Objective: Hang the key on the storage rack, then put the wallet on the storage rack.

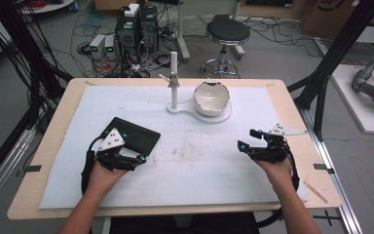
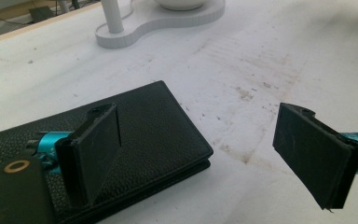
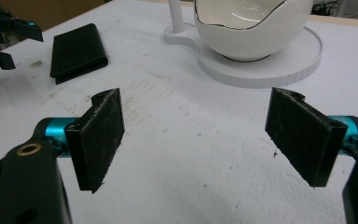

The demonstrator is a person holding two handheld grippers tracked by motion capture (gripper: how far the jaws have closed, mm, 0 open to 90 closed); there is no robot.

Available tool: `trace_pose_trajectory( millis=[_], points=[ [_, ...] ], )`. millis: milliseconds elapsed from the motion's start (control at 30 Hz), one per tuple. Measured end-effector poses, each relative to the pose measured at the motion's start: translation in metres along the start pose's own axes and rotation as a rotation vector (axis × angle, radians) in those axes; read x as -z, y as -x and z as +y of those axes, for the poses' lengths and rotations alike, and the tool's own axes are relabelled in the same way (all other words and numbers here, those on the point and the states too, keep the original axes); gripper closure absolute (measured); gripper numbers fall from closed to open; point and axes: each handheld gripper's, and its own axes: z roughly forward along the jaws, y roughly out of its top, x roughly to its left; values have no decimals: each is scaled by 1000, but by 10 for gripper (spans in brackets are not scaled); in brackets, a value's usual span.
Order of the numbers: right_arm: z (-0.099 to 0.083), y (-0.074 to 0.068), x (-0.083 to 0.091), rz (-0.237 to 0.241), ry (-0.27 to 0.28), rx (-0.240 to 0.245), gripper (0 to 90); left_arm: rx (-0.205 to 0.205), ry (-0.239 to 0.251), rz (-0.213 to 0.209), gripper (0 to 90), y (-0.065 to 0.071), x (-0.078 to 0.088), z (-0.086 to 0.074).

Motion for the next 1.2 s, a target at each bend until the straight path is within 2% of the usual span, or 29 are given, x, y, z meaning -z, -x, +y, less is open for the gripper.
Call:
trace_pose_trajectory(
  millis=[167, 400, 567, 667, 733, 867, 933, 967, 1000, 1033, 1067, 1133, 1167, 1200],
  points=[
    [0, 2, -1, -5, -2, -14, 197, 13, 18, 2, 150, -1, 1, 1],
    [1, -4, -3, 1, -8, 5, 197, 16, 29, 3, 150, 0, 5, 1],
    [4, -7, -6, 14, 9, 6, 198, 19, 33, 26, 150, -1, 12, 1],
    [12, -11, -13, 44, 17, 12, 198, 30, 46, 54, 150, -4, 22, -1],
    [19, -15, -22, 67, -8, 25, 198, 35, 53, 62, 150, -6, 25, -1],
    [30, -23, -36, 89, -18, 46, 198, 60, 88, 63, 150, -9, 34, -4],
    [41, -28, -50, 118, -25, 41, 198, 63, 95, 67, 150, -9, 39, -6],
    [41, -28, -50, 118, -25, 41, 198, 63, 95, 67, 150, -9, 39, -6],
    [48, -32, -62, 141, -32, 51, 198, 59, 92, 72, 150, -8, 41, -7],
    [48, -32, -62, 141, -32, 51, 198, 59, 92, 72, 150, -8, 41, -7],
    [56, -36, -75, 156, -50, 61, 198, 58, 92, 77, 150, -8, 44, -8],
    [58, -38, -80, 163, -46, 70, 197, 60, 91, 85, 150, -8, 46, -9],
    [63, -41, -89, 175, -56, 67, 198, 64, 92, 90, 150, -8, 48, -11],
    [71, -45, -102, 182, -58, 86, 197, 63, 91, 105, 150, -8, 52, -13]
  ],
)
